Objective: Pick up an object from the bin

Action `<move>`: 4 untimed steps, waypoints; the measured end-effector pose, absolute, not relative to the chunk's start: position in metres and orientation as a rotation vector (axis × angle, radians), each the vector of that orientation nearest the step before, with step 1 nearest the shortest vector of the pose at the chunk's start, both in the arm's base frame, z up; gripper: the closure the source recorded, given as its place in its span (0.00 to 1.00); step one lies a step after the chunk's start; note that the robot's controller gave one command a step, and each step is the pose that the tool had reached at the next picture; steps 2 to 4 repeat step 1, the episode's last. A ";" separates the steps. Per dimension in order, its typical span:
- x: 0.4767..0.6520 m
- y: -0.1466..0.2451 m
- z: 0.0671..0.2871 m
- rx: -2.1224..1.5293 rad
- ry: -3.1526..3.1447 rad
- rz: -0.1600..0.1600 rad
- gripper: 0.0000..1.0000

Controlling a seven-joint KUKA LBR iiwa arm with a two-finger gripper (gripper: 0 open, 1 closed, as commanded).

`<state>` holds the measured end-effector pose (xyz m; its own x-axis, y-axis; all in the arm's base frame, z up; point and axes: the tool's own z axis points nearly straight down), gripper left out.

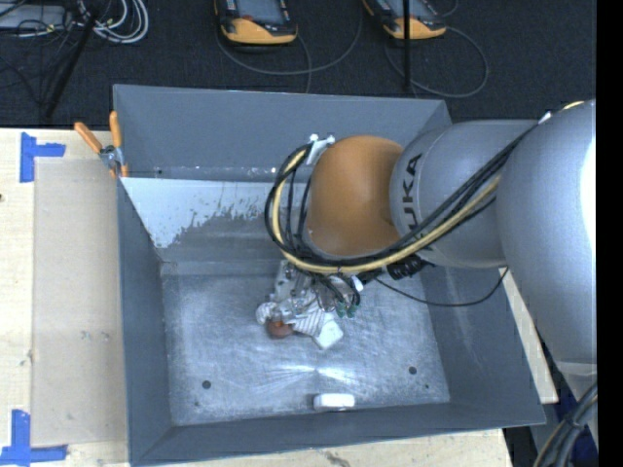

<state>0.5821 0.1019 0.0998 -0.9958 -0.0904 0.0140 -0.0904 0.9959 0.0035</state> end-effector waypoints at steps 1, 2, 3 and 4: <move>0.590 0.106 0.216 0.229 -3.134 -0.001 1.00; 0.590 0.106 0.216 0.229 -3.134 -0.001 1.00; 0.590 0.106 0.216 0.229 -3.134 -0.001 1.00; 0.590 0.106 0.216 0.229 -3.134 -0.001 1.00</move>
Offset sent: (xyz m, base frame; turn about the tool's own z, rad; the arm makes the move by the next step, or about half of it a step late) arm 0.0000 0.0000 0.0000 0.0000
